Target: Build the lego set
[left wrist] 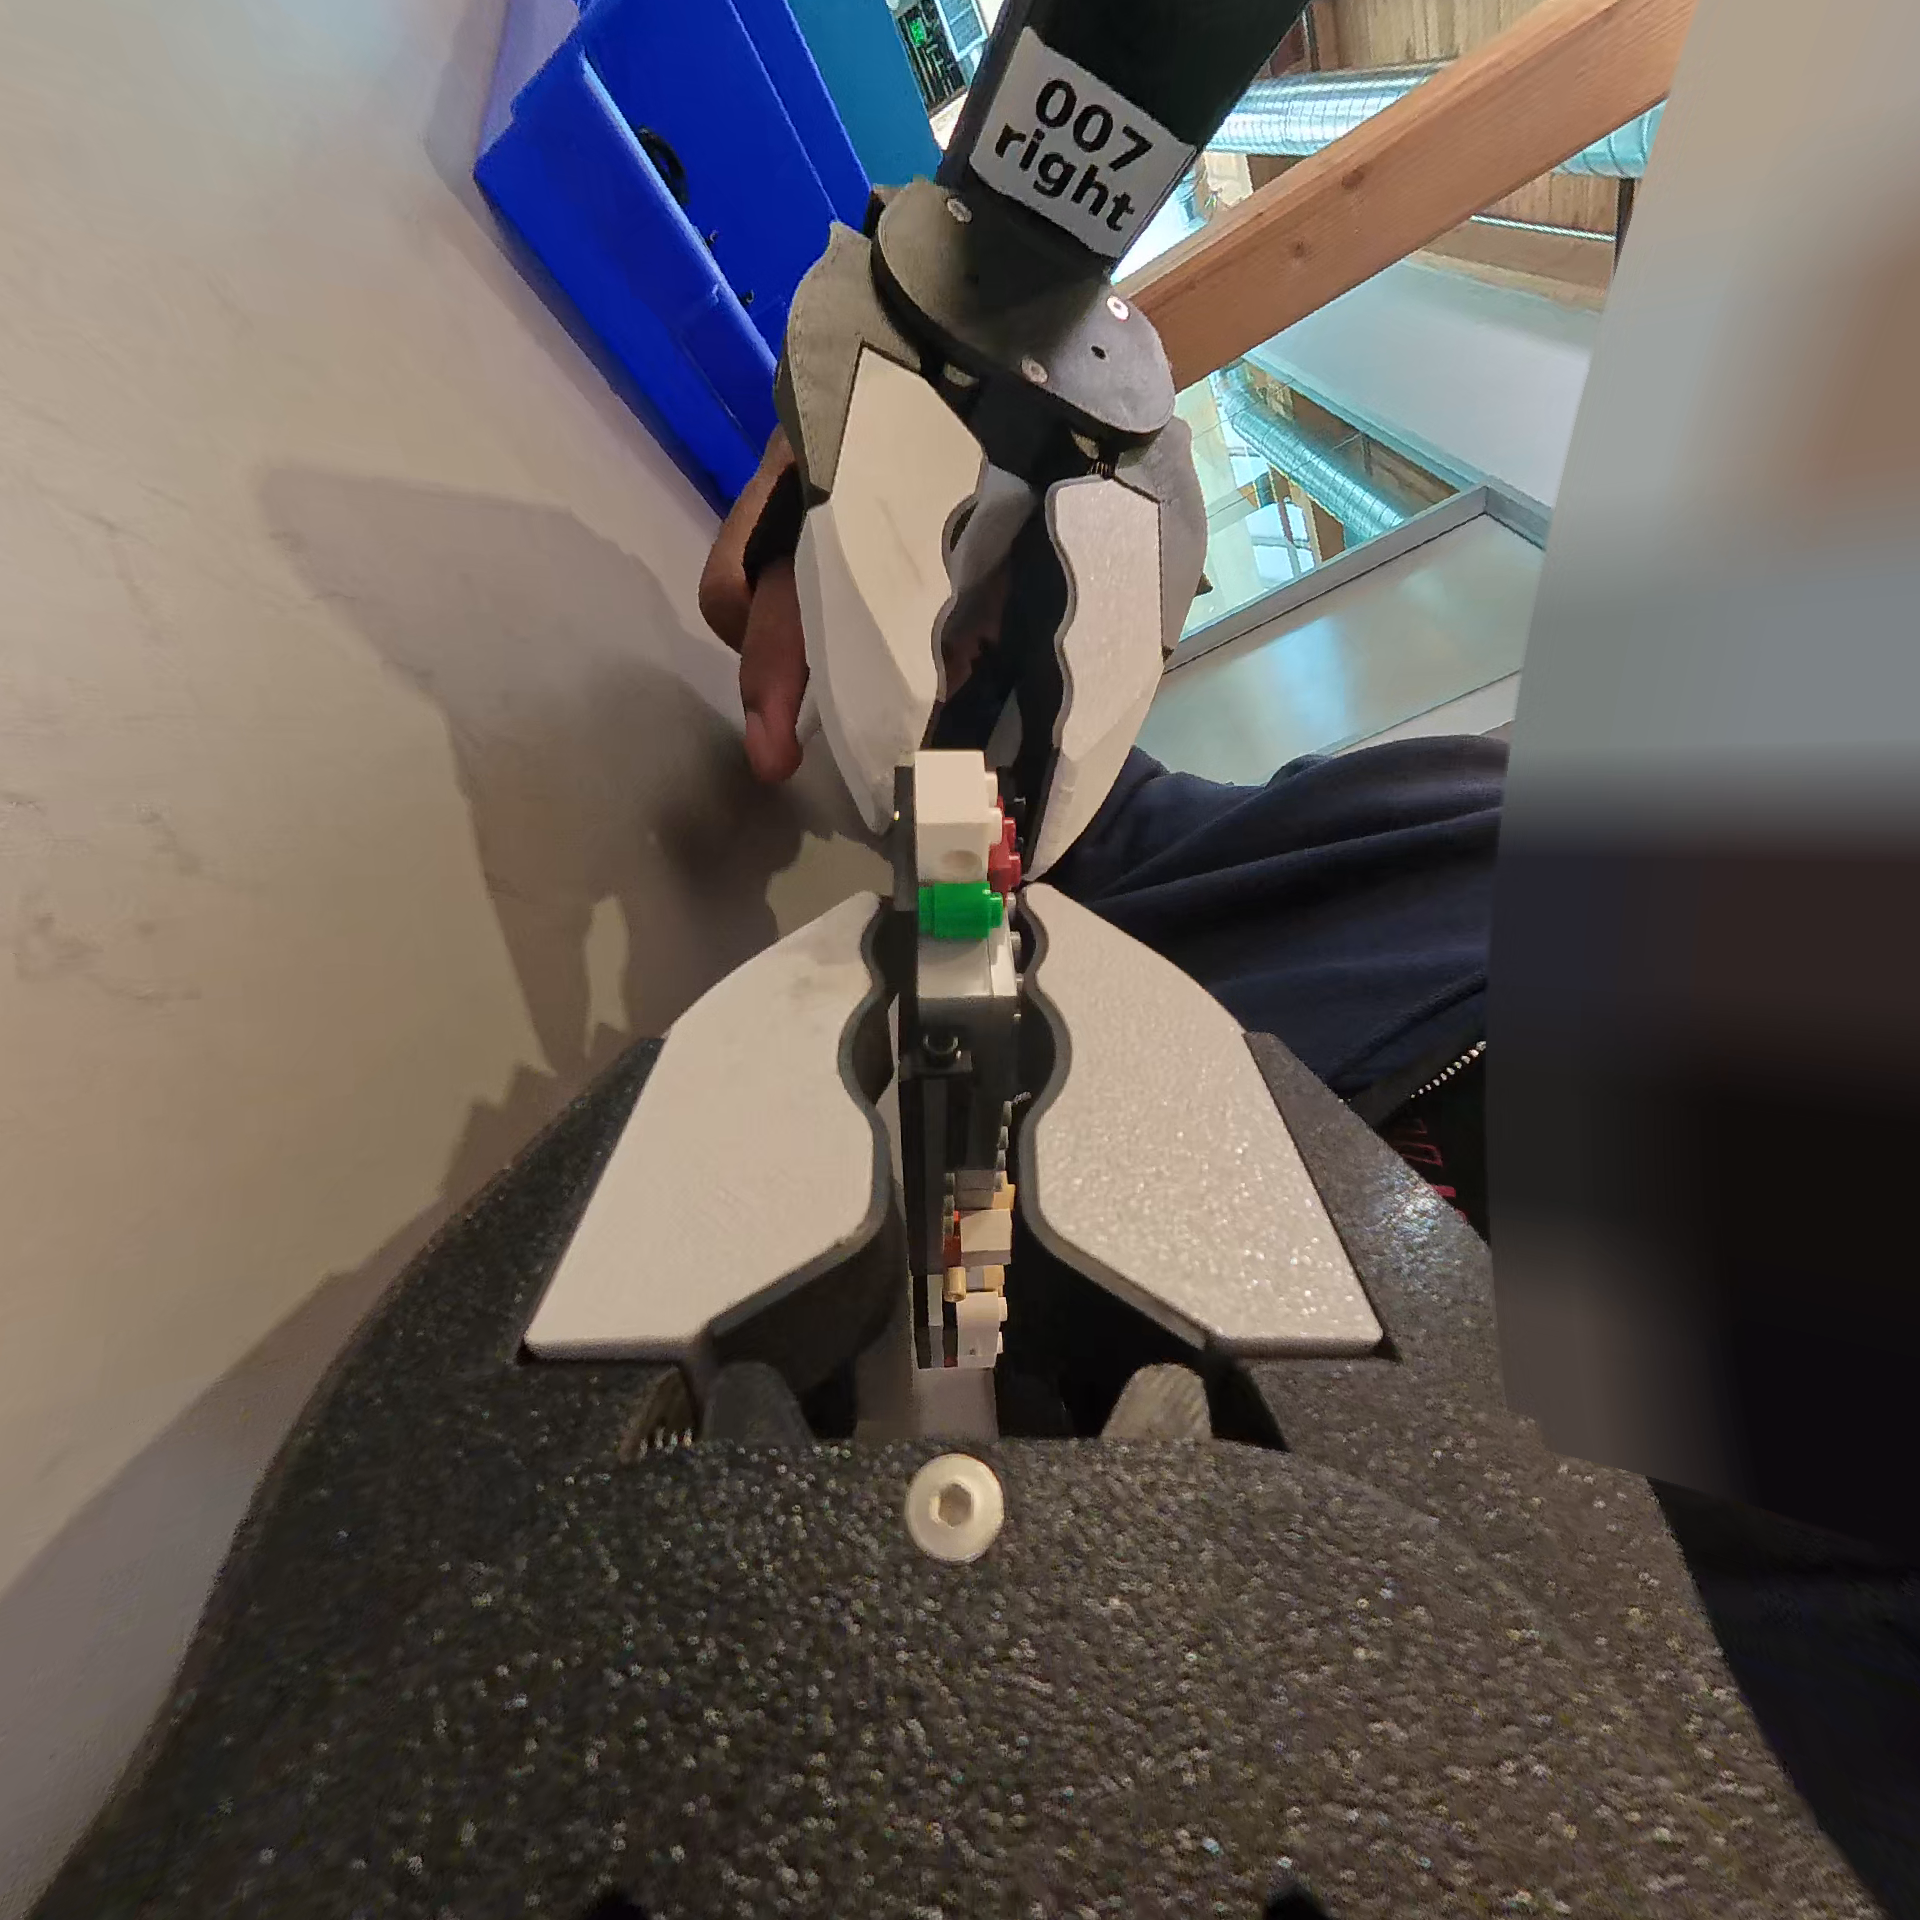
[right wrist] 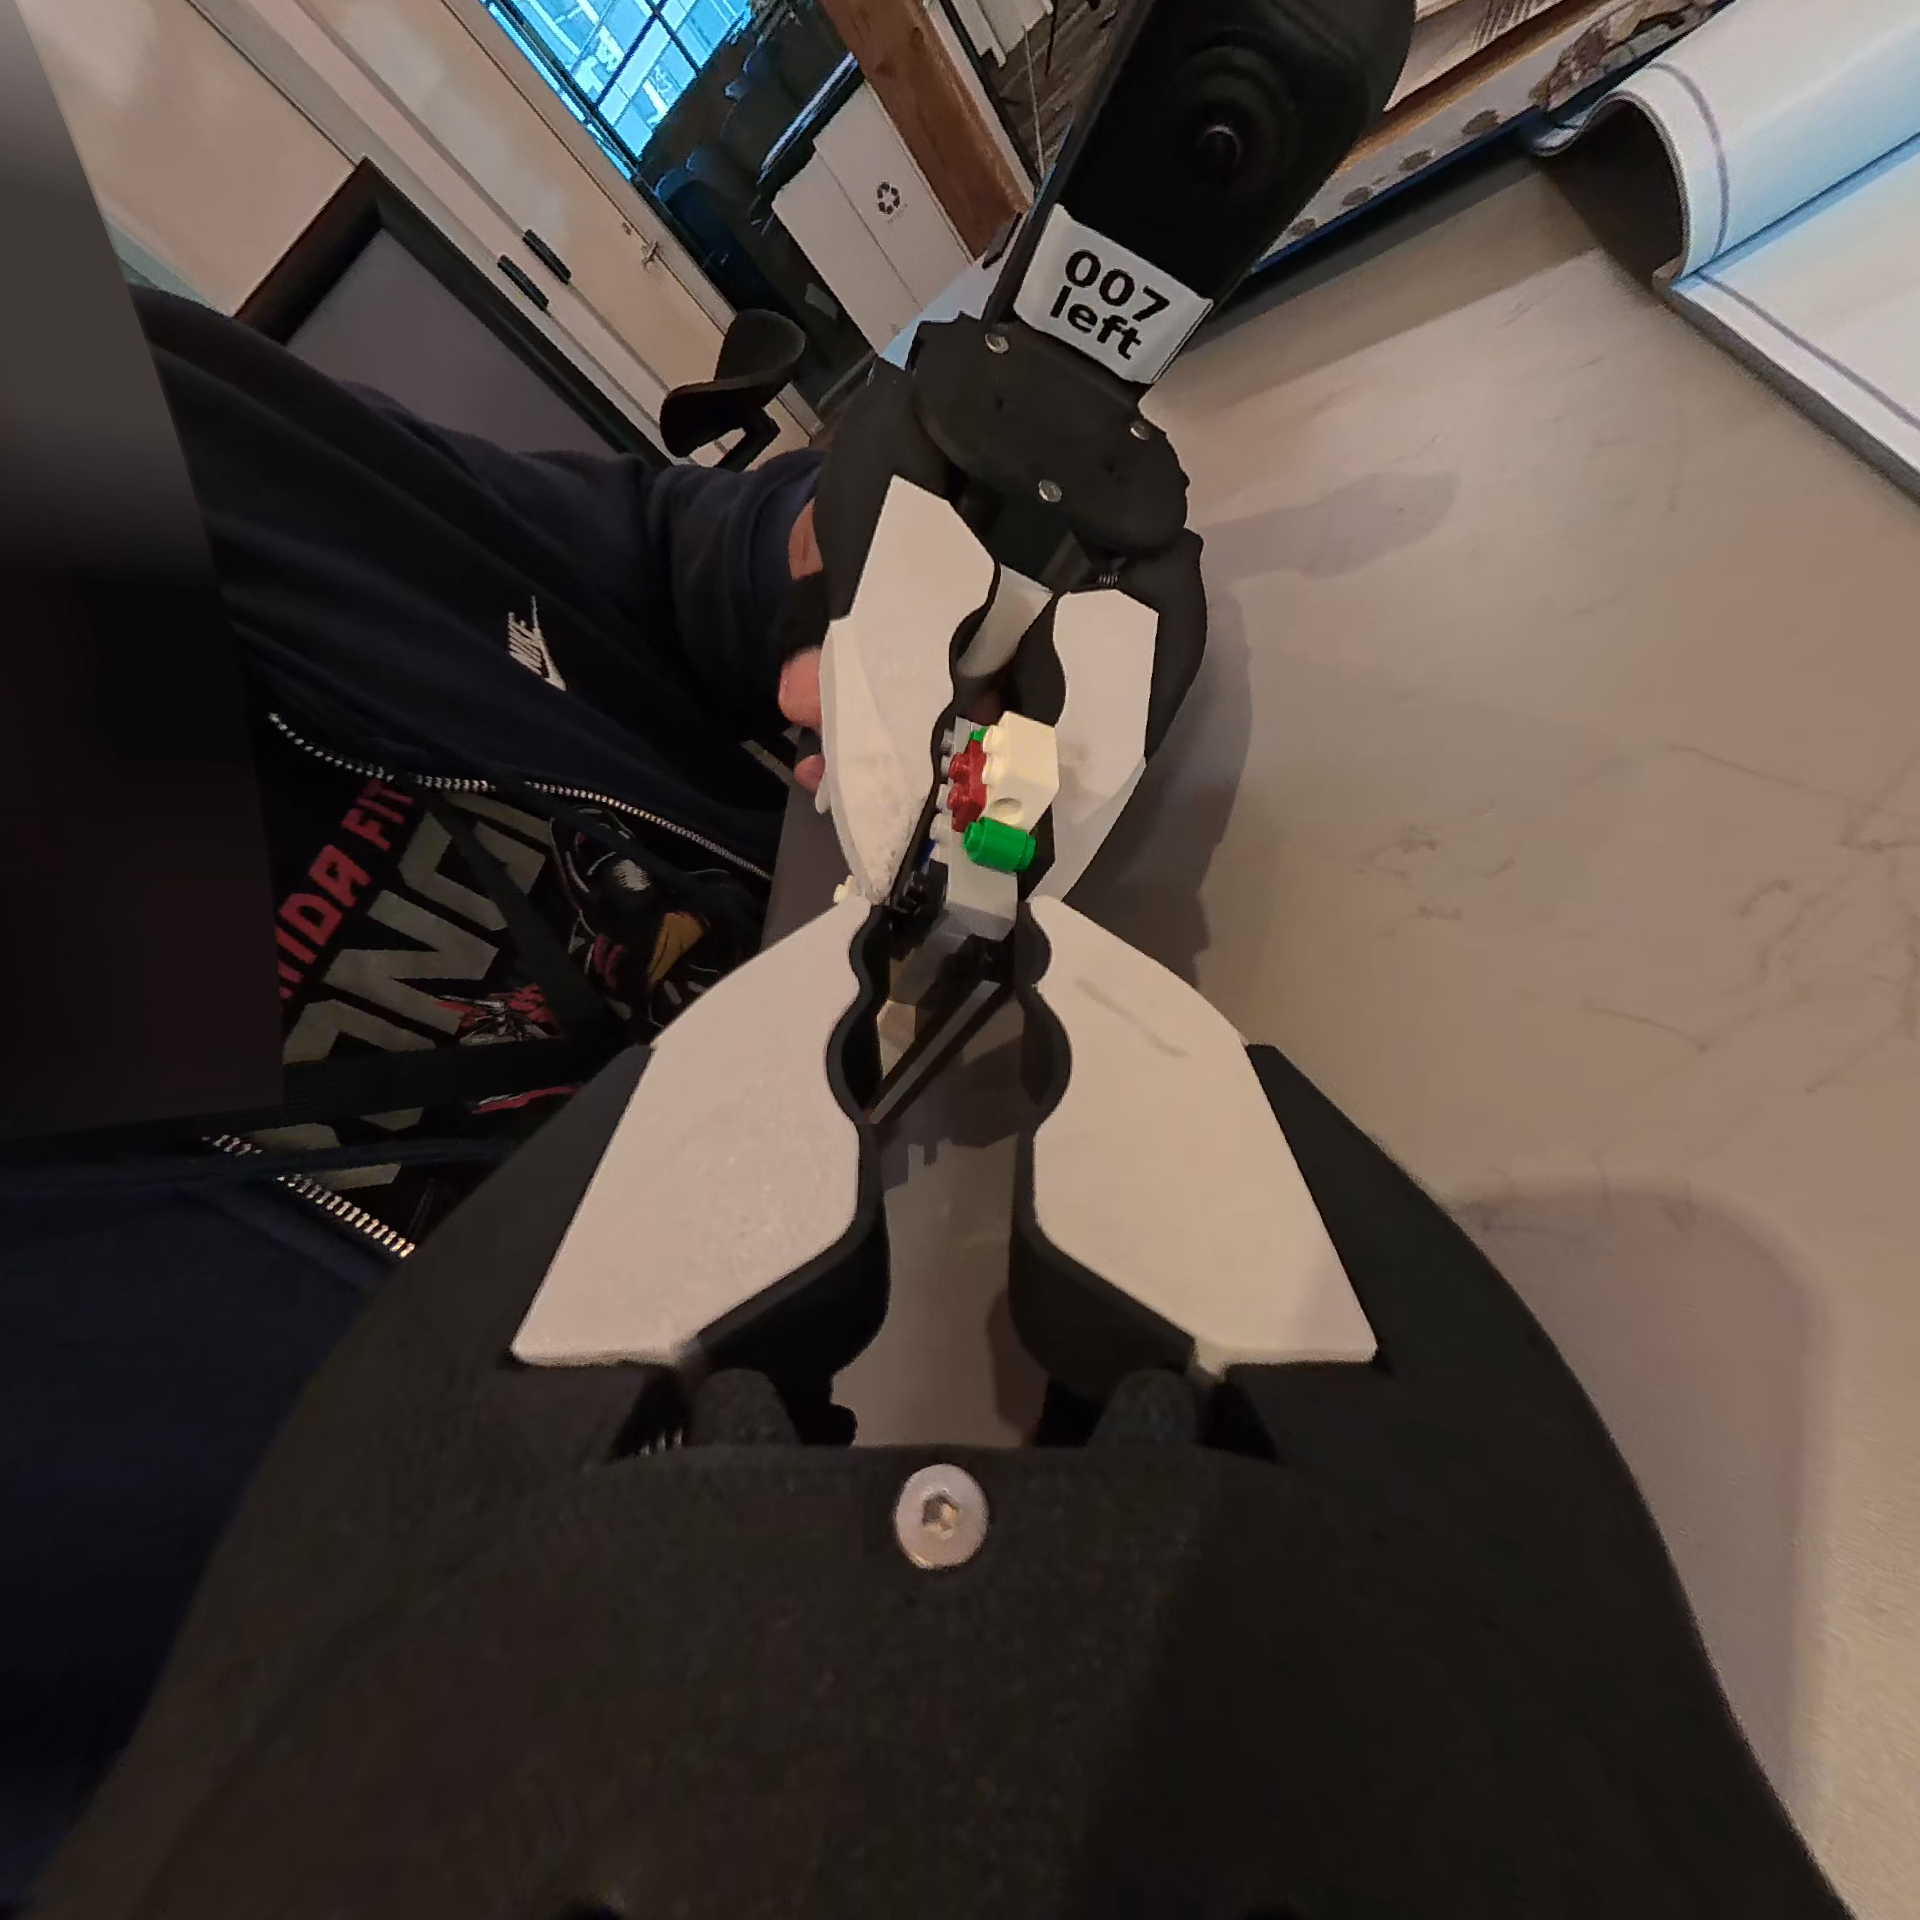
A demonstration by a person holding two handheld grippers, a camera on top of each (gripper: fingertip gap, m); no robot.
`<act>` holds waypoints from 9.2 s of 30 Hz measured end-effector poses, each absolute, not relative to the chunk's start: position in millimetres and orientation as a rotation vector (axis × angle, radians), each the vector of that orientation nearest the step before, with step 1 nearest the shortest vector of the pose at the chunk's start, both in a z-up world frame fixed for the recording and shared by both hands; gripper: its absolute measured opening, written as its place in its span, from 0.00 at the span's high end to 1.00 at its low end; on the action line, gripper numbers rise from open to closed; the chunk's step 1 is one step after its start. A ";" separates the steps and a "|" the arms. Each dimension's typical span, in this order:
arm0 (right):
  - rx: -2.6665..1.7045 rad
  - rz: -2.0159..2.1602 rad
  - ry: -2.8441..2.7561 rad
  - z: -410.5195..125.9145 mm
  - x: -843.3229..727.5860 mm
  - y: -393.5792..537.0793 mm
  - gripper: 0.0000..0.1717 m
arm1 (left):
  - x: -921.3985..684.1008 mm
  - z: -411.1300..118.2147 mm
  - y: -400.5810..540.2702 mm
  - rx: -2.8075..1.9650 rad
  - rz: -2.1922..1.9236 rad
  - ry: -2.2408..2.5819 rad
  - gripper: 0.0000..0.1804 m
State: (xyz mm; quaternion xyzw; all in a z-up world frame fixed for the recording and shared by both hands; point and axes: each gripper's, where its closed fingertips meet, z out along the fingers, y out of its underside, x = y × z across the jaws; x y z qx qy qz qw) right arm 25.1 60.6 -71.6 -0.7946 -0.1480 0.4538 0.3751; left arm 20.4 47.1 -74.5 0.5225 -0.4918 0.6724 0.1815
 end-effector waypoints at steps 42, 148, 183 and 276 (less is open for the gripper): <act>-1.971 1.225 -0.197 -66.8 32.1 74.1 0.87 | 27.7 -73.8 55.8 1.550 1.952 -1.399 0.89; -1.559 0.365 -0.636 31.2 70.8 94.6 0.81 | 71.1 20.8 95.6 1.280 2.507 -2.624 0.90; -1.561 0.291 -0.892 5.4 49.7 84.5 0.89 | 56.8 -1.6 77.2 0.986 2.392 -2.830 0.90; -1.619 0.251 -0.557 -9.0 75.8 107.8 0.77 | 73.1 -7.4 104.7 1.398 2.660 -2.241 0.90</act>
